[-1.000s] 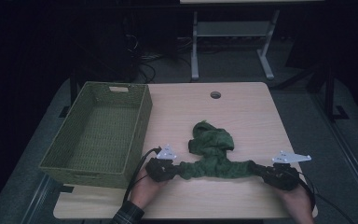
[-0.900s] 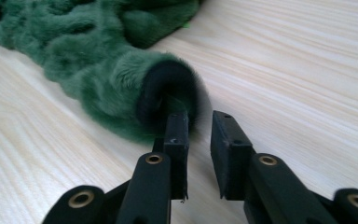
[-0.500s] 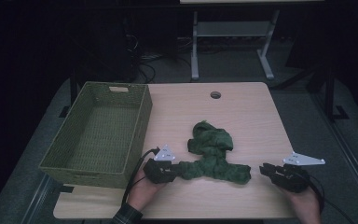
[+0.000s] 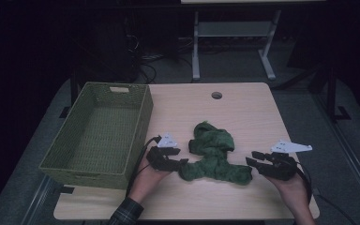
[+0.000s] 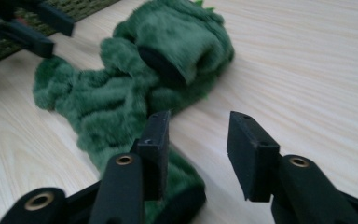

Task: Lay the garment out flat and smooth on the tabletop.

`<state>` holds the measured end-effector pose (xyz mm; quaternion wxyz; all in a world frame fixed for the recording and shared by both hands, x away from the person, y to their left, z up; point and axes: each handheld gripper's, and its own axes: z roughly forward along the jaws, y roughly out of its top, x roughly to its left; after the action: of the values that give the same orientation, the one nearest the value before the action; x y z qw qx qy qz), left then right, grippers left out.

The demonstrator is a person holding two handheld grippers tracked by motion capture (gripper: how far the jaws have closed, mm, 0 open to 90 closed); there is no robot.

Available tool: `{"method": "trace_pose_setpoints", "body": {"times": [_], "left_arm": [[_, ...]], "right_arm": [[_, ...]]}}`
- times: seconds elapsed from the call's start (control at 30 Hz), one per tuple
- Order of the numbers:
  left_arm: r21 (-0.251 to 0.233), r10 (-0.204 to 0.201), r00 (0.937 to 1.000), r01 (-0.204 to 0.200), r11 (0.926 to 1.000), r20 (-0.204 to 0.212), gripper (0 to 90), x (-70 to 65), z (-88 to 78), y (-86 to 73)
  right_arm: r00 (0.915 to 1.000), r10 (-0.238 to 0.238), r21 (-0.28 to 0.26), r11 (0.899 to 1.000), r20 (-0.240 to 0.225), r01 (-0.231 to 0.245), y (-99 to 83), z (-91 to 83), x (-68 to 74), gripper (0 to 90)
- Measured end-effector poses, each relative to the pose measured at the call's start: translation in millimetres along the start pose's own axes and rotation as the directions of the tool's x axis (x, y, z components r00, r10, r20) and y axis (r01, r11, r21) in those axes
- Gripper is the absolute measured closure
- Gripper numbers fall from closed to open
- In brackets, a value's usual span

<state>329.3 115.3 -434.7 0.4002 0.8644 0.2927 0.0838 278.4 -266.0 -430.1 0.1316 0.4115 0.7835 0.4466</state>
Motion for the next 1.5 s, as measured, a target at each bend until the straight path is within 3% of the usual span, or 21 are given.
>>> {"method": "trace_pose_setpoints", "body": {"times": [0.2,0.4,0.5,0.6,0.7,0.77,0.83,0.9,1.1,1.2,1.27,1.33,1.5], "left_arm": [[-0.037,-0.016,0.9998,0.016,0.9992,-0.009,40.0,14.2,10.0,13.1],[-0.056,-0.025,0.9995,0.026,0.9981,0.02,36.3,23.5,28.7,22.8],[-0.04,-0.02,0.9993,0.021,0.999,0.031,34.2,27.0,40.3,24.1],[-0.04,-0.045,0.9964,0.048,0.998,0.071,34.2,30.2,50.8,24.3],[-0.028,-0.027,0.9958,0.029,0.9992,0.087,42.8,30.6,58.5,23.6],[-0.033,-0.012,0.9948,0.015,0.9993,0.101,61.1,29.4,60.8,23.4],[-0.028,0.004,0.9945,-0.001,0.9996,0.105,73.0,28.4,62.0,24.0],[-0.034,0.003,0.9944,0.001,0.9994,0.106,79.4,27.2,60.5,24.4],[-0.115,0.028,0.998,-0.022,0.9931,0.057,82.7,23.8,33.1,34.3],[-0.125,0.048,0.9986,-0.045,0.9911,0.022,83.3,21.5,22.0,40.5],[-0.106,0.072,0.9973,-0.073,0.9917,-0.012,83.7,18.9,18.6,44.4],[-0.1,0.075,0.9971,-0.076,0.9921,-0.015,83.7,18.3,20.3,44.6],[0.002,0.064,0.9977,-0.064,0.998,-0.025,83.6,20.1,36.4,40.5]], "right_arm": [[0.9991,-0.018,0.006,1.0,-0.038,0.019,17.8,18.7,6.1,50.0],[0.9986,-0.047,0.016,0.999,-0.023,0.047,30.5,33.9,13.4,46.6],[0.9983,-0.054,0.024,0.998,-0.023,0.054,35.4,43.9,14.8,46.0],[0.9976,-0.068,0.039,0.997,-0.014,0.069,39.0,53.4,15.7,46.3],[0.9974,-0.071,0.049,0.996,-0.014,0.071,39.8,61.2,14.9,57.2],[0.9971,-0.075,0.042,0.996,-0.011,0.076,39.7,63.1,14.7,69.8],[0.9963,-0.086,0.031,0.996,-0.006,0.086,40.7,62.7,15.5,77.5],[0.9948,-0.102,0.019,0.995,0.002,0.102,42.2,61.1,15.2,80.1],[0.9938,-0.107,-0.004,0.994,0.031,0.107,49.0,47.3,8.1,82.3],[0.9922,-0.11,-0.011,0.994,0.058,0.111,52.5,42.9,0.3,83.3],[0.9916,-0.102,0.007,0.995,0.08,0.102,52.3,44.6,-9.7,84.2],[0.9909,-0.103,0.014,0.995,0.087,0.102,51.5,46.6,-13.1,84.5],[0.9951,-0.06,0.093,0.994,0.079,0.052,42.0,69.9,-26.2,84.7]]}}
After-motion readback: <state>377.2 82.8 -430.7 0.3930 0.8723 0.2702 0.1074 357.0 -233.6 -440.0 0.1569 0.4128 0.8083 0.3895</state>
